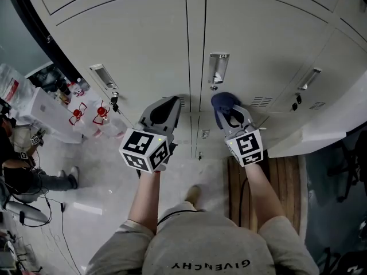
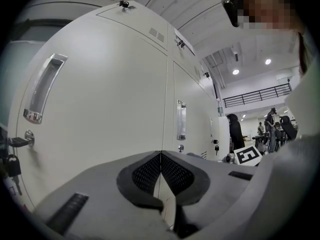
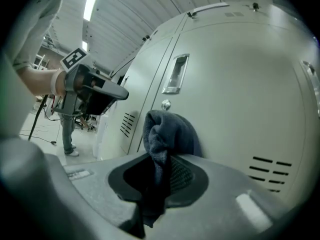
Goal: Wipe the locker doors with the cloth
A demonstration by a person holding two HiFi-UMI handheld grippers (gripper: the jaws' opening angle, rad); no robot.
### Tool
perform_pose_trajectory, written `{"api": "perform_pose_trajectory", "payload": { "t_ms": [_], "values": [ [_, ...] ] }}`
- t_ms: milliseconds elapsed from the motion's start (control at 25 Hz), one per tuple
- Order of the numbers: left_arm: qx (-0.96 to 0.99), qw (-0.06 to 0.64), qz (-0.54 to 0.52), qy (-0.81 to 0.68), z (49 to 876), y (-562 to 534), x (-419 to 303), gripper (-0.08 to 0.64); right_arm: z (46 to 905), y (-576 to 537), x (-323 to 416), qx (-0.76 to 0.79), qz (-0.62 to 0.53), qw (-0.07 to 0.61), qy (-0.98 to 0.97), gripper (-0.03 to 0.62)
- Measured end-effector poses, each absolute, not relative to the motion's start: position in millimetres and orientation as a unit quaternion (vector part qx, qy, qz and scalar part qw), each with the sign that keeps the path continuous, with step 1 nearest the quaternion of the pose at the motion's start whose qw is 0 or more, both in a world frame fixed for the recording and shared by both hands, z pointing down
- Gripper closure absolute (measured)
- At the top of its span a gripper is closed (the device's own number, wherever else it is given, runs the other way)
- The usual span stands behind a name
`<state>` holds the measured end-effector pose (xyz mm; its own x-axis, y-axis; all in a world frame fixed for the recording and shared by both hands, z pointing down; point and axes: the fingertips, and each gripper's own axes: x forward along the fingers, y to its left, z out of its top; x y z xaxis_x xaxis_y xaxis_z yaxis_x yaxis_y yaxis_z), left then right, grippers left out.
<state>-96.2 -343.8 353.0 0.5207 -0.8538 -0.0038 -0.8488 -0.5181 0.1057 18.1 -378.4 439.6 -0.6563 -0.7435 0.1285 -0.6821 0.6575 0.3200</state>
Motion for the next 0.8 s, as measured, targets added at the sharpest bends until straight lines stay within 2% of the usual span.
{"api": "perform_pose_trajectory", "payload": {
  "t_ms": [480, 800],
  "values": [
    [0.872, 0.054, -0.027, -0.485, 361.7, -338.2, -94.6, 0.561, 474.5, -375.3, 21.5, 0.381, -0.056, 0.152, -0.910, 0.535],
    [0.882, 0.030, -0.038, -0.469, 333.7, -337.7, -76.9, 0.561, 355.3, -359.3, 43.2, 0.392, -0.130, 0.063, -0.909, 0.534]
  ]
}}
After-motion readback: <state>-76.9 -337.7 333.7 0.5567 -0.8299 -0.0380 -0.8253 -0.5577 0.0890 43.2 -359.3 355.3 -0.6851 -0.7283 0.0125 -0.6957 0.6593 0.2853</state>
